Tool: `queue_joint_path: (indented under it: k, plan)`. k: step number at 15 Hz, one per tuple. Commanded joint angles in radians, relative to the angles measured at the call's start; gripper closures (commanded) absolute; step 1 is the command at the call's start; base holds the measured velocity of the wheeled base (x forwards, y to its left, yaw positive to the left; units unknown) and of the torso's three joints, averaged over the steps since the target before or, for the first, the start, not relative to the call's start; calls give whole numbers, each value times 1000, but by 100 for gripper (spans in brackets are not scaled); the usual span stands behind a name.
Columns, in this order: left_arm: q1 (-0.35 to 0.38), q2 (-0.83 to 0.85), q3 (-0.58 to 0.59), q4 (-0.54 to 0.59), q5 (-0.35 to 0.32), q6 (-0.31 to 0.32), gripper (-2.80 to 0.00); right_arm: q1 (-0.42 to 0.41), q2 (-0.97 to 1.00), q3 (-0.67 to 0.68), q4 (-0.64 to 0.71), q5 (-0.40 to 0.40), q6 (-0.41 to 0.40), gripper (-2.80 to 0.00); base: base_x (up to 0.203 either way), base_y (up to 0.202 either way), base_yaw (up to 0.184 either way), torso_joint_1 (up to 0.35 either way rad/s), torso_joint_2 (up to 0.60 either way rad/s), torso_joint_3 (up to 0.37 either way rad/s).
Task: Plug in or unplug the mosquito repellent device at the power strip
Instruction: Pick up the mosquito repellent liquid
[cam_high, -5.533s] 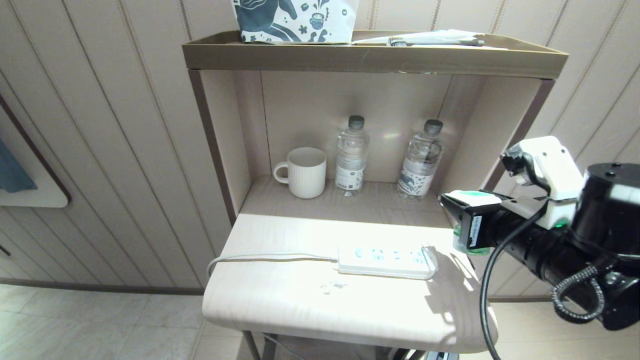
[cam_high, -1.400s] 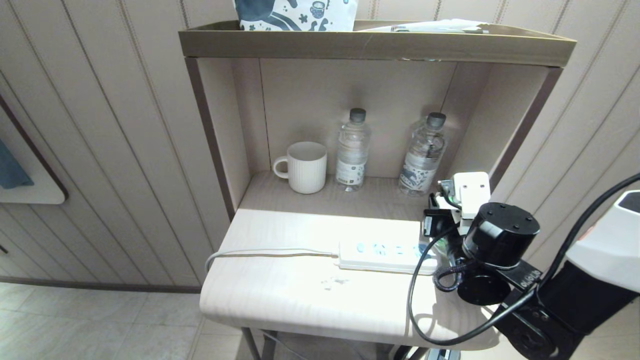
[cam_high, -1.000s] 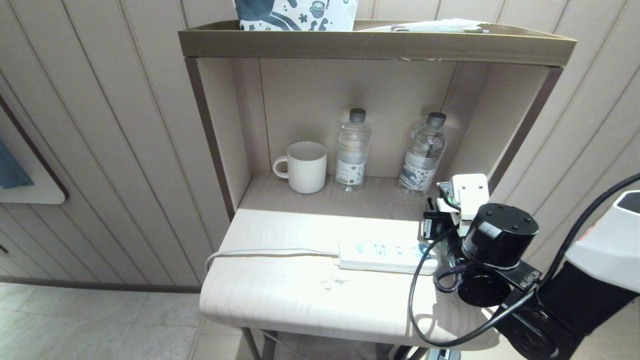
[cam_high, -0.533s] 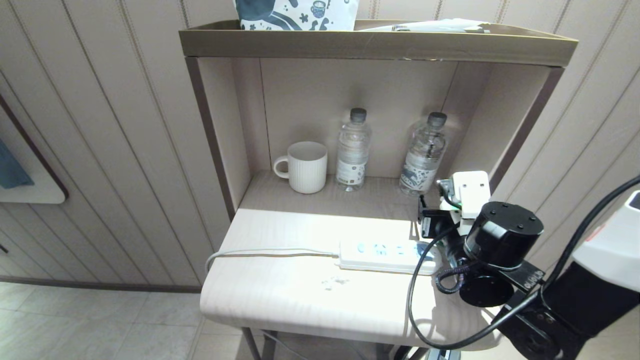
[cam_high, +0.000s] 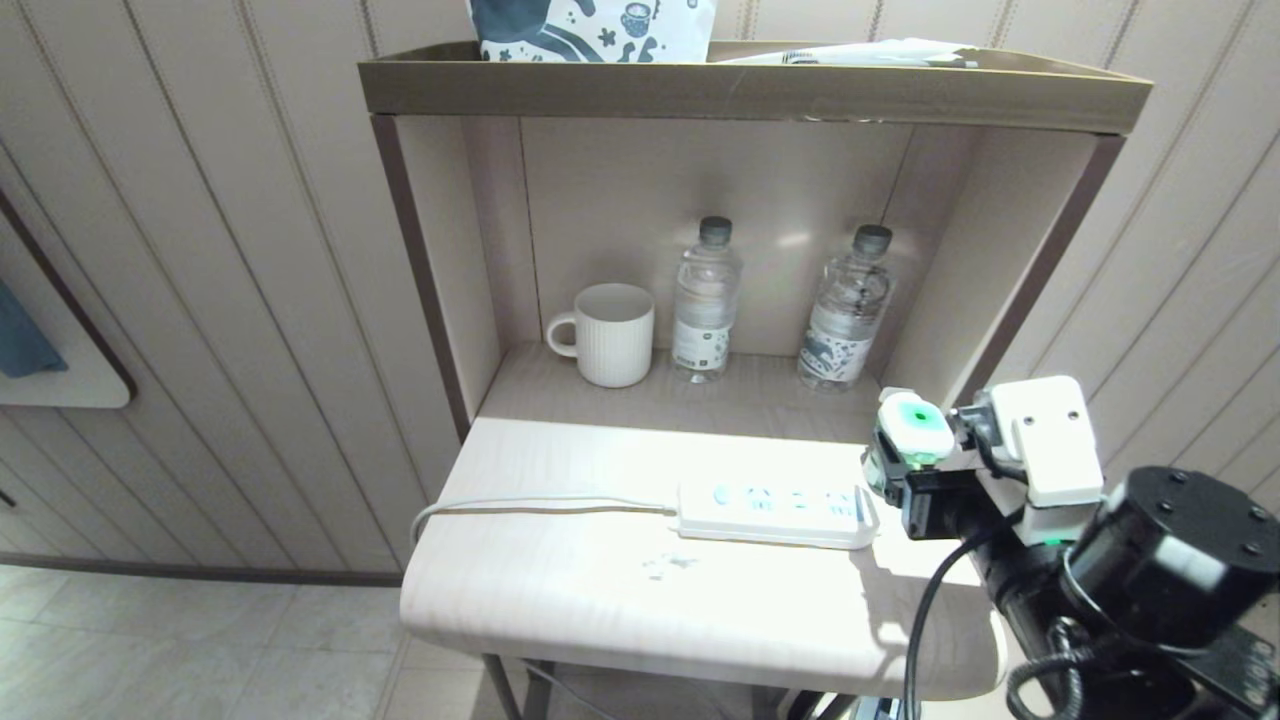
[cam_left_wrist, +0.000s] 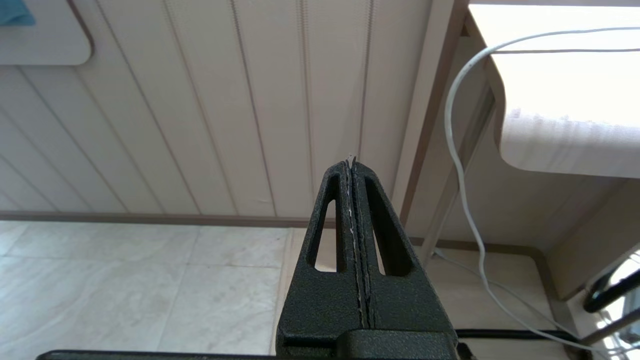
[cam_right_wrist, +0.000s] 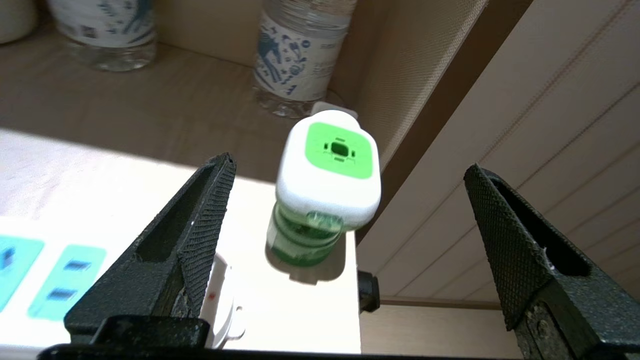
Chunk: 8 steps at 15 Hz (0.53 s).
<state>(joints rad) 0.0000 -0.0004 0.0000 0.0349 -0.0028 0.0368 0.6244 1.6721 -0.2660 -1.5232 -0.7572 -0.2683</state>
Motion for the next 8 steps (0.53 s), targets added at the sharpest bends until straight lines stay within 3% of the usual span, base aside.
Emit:
queue_joint_path:
  k: [1, 6, 7, 8]
  plan:
    - [0, 0, 0, 0, 0, 0, 0, 33, -87, 42, -46, -2, -3, -280, 0, 0, 0, 0, 0, 0]
    - [0, 0, 0, 0, 0, 0, 0, 139, -258, 49, 27, -5, -3, -280, 0, 0, 0, 0, 0, 0]
    - [0, 0, 0, 0, 0, 0, 0, 162, -324, 36, 102, -10, -3, 0, 0, 0, 0, 0, 0, 0]
    - [0, 0, 0, 0, 0, 0, 0, 187, -404, 12, 214, -22, -3, 0, 0, 0, 0, 0, 0, 0]
